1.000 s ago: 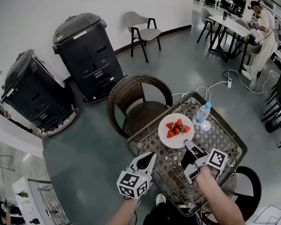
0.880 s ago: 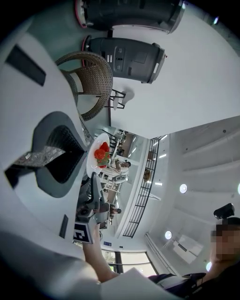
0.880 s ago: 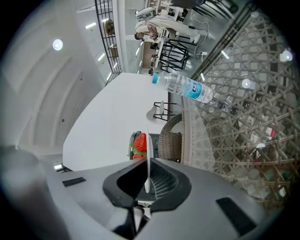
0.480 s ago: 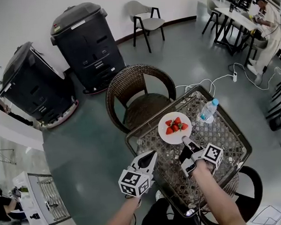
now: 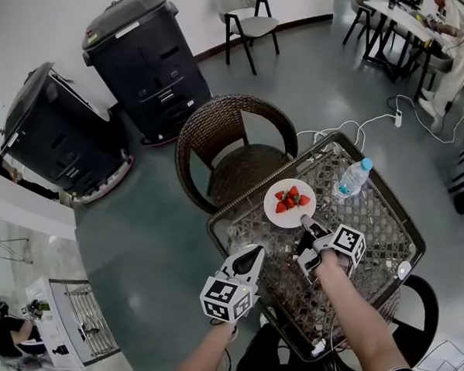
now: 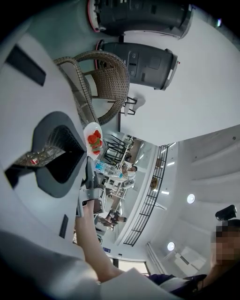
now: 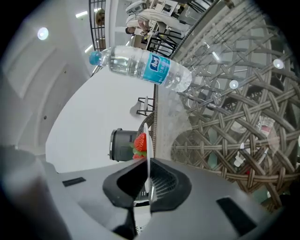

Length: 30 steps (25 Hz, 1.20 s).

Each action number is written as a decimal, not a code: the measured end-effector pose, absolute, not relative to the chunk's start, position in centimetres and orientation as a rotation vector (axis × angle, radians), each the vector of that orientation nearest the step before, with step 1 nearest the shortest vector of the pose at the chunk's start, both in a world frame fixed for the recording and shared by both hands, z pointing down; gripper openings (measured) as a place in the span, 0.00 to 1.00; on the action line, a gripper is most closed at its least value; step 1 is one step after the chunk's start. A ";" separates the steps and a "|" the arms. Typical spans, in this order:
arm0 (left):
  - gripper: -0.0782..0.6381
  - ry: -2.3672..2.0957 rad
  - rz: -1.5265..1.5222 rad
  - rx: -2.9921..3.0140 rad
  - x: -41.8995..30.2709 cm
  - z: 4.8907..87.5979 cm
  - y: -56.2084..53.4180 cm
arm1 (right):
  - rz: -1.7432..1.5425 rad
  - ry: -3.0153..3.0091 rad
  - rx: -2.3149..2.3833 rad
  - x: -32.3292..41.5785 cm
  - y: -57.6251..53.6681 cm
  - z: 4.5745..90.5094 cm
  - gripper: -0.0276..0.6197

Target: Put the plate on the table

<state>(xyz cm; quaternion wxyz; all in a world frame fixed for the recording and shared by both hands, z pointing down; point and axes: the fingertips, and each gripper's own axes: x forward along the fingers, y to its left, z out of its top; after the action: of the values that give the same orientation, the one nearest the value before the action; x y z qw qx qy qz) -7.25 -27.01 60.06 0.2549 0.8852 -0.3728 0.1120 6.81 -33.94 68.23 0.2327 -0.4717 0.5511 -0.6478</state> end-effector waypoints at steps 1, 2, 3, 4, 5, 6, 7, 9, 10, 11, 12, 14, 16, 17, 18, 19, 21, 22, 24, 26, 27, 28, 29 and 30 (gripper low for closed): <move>0.12 -1.011 0.305 2.402 -7.1 60.2 -27.1 | -1.782 1.513 -1.297 6.8 -34.2 68.6 0.07; 0.12 -1.010 0.306 2.400 -7.0 60.5 -27.2 | -1.787 1.513 -1.303 6.8 -34.5 69.0 0.07; 0.12 -1.008 0.307 2.397 -6.9 60.7 -27.2 | -1.793 1.512 -1.309 6.8 -34.7 69.4 0.07; 0.12 -1.005 0.308 2.394 -6.8 61.0 -27.3 | -1.798 1.511 -1.309 6.8 -34.9 69.7 0.07; 0.12 -1.001 0.307 2.390 -6.7 61.2 -27.3 | -1.801 1.511 -1.307 6.7 -35.1 70.0 0.07; 0.12 -0.997 0.306 2.387 -6.6 61.3 -27.3 | -1.804 1.513 -1.306 6.6 -35.3 70.2 0.07; 0.12 -0.994 0.305 2.384 -6.4 61.4 -27.3 | -1.808 1.518 -1.308 6.6 -35.5 70.3 0.07; 0.12 -0.988 0.304 2.380 -6.2 61.5 -27.4 | -1.817 1.530 -1.313 6.5 -35.8 70.4 0.07; 0.12 -0.986 0.304 2.378 -6.1 61.5 -27.4 | -1.822 1.532 -1.313 6.5 -35.9 70.5 0.07; 0.12 -0.985 0.304 2.377 -6.0 61.6 -27.4 | -1.826 1.531 -1.314 6.6 -35.9 70.6 0.07; 0.12 -0.983 0.304 2.377 -5.9 61.6 -27.5 | -1.829 1.528 -1.314 6.6 -36.0 70.8 0.07; 0.12 -0.982 0.305 2.375 -5.8 61.7 -27.5 | -1.833 1.525 -1.314 6.6 -36.1 71.0 0.07; 0.12 -0.983 0.305 2.373 -5.8 61.8 -27.6 | -1.835 1.527 -1.317 6.6 -36.3 71.4 0.07; 0.12 -0.984 0.305 2.372 -5.8 61.9 -27.6 | -1.837 1.528 -1.318 6.6 -36.3 71.5 0.07; 0.12 -0.984 0.305 2.371 -5.8 62.0 -27.6 | -1.839 1.528 -1.319 6.6 -36.4 71.6 0.07; 0.12 -0.984 0.306 2.370 -5.8 62.1 -27.7 | -1.841 1.527 -1.320 6.6 -36.4 71.7 0.07; 0.12 -0.984 0.306 2.368 -5.8 62.2 -27.8 | -1.846 1.523 -1.323 6.6 -36.5 71.8 0.07; 0.12 -0.984 0.307 2.368 -5.8 62.2 -27.8 | -1.848 1.522 -1.324 6.6 -36.5 71.9 0.07; 0.12 -0.983 0.308 2.367 -5.9 62.3 -27.8 | -1.849 1.520 -1.329 6.6 -36.4 72.1 0.07; 0.12 -0.983 0.309 2.367 -5.9 62.3 -27.7 | -1.846 1.520 -1.333 6.7 -36.5 72.3 0.07; 0.12 -0.983 0.310 2.367 -6.0 62.4 -27.7 | -1.845 1.520 -1.335 6.7 -36.5 72.4 0.07; 0.12 -0.983 0.310 2.366 -6.0 62.5 -27.6 | -1.844 1.520 -1.338 6.7 -36.5 72.5 0.07; 0.12 -0.983 0.312 2.365 -6.1 62.6 -27.6 | -1.844 1.519 -1.343 6.7 -36.5 72.5 0.07; 0.12 -0.982 0.313 2.363 -6.2 62.7 -27.6 | -1.845 1.519 -1.352 6.7 -36.6 72.6 0.07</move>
<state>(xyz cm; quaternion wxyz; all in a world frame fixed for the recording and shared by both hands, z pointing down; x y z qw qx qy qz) -6.18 -27.55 62.66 0.2782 0.8805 -0.3658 0.1166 6.70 -36.56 72.62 0.1967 -0.4828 0.5423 -0.6589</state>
